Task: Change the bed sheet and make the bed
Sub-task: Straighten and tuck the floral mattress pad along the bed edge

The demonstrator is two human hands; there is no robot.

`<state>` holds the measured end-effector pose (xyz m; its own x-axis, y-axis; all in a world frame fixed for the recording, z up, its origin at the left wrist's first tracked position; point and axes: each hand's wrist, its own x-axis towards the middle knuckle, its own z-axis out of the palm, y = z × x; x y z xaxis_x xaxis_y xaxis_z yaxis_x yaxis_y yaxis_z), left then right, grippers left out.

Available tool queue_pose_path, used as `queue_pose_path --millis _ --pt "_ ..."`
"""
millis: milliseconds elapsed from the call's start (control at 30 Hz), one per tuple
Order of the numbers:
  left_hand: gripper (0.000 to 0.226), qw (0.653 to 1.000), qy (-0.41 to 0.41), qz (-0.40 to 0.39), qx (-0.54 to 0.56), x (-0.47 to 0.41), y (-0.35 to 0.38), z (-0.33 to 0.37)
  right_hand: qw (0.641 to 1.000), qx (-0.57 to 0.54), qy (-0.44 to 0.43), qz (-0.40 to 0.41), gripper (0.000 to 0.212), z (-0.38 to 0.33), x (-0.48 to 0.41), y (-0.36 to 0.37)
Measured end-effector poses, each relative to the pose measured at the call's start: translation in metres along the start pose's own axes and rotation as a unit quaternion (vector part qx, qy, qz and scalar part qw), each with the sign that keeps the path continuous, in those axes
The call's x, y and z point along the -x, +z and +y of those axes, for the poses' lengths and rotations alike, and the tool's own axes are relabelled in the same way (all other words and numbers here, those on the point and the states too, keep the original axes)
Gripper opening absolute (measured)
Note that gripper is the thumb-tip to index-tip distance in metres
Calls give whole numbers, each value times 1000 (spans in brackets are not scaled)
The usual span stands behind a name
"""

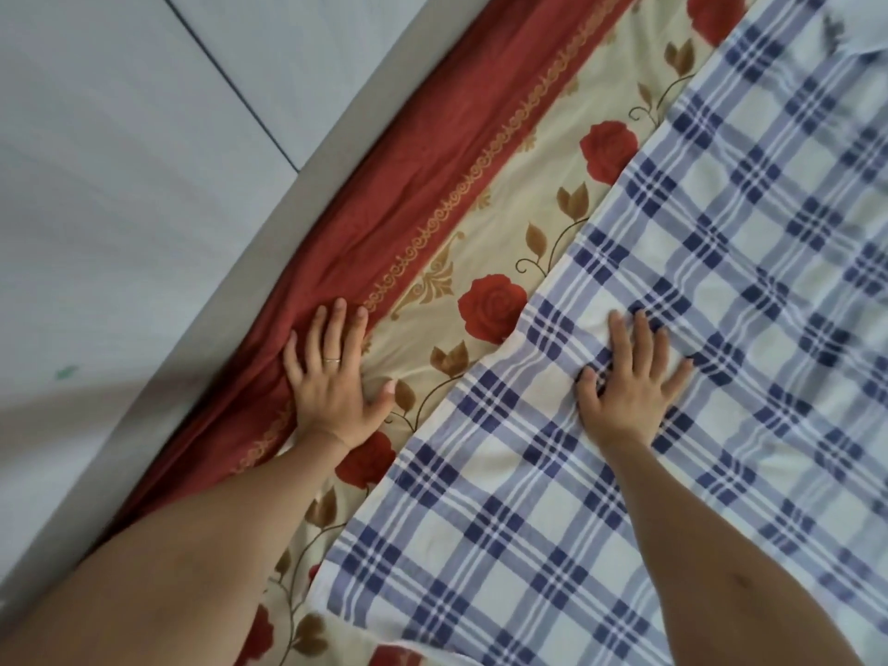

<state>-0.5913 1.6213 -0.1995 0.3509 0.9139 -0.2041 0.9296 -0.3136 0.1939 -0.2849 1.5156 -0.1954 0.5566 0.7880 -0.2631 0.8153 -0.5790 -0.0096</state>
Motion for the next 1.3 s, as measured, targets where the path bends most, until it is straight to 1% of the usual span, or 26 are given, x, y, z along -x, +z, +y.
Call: queue_pose_path --millis 133,267,333,433,533,800,833,867,933,967,1000,1033,1067,1100,1133,1167,1200,1233,1267,1300 --pt "83 1000 -7 0 -1 0 0 0 1000 16 -3 3 70 -3 0 2" --pt "83 999 -9 -34 6 -2 -10 3 999 31 -30 -30 71 -5 -4 -5" --pt "83 999 -17 -40 5 -2 -10 4 999 32 -29 -26 71 -3 -3 -2" --pt "85 999 -17 -27 5 -3 -7 2 999 18 -28 -14 71 -3 -3 -1" --pt "85 1000 -6 -17 1 -2 -1 0 999 -5 -30 -18 71 5 -4 2" --pt "84 999 1 43 7 0 1 0 999 -20 -37 -9 72 3 0 -1" --pt "84 999 3 44 9 1 1 0 999 -36 -9 -10 71 -5 2 -3" --pt "83 999 0 38 10 2 1 1 997 -68 48 -6 71 -21 3 -5" --pt "83 1000 -7 17 4 3 -3 0 970 -147 194 -21 69 -78 3 -10" --pt "83 1000 -16 14 3 4 -7 -1 957 -169 228 -55 67 -112 2 -20" --pt "82 1000 -22 3 7 6 -7 0 950 -186 237 -85 68 -139 4 -26" --pt "80 999 -30 1 12 6 -10 2 958 -182 195 -109 69 -167 0 -35" --pt "76 999 -36 9 17 7 -12 5 973 -156 121 -121 71 -187 -4 -40" --pt "72 998 -53 21 34 7 -11 7 986 -111 16 -126 74 -202 -6 -44" --pt "71 993 -87 50 59 8 -9 7 981 -62 -123 -137 78 -215 -7 -46" --pt "70 982 -142 85 89 14 -11 6 953 -26 -254 -160 81 -222 -7 -47" --pt "70 965 -201 122 116 22 -16 5 923 -9 -341 -178 81 -228 -12 -47" --pt "70 945 -246 160 141 30 -21 3 906 -12 -381 -182 76 -232 -20 -51" --pt "70 930 -274 181 163 34 -27 0 905 -32 -389 -170 66 -234 -32 -57" --pt "71 924 -293 177 171 41 -34 -5 902 -63 -401 -149 54 -237 -40 -63"
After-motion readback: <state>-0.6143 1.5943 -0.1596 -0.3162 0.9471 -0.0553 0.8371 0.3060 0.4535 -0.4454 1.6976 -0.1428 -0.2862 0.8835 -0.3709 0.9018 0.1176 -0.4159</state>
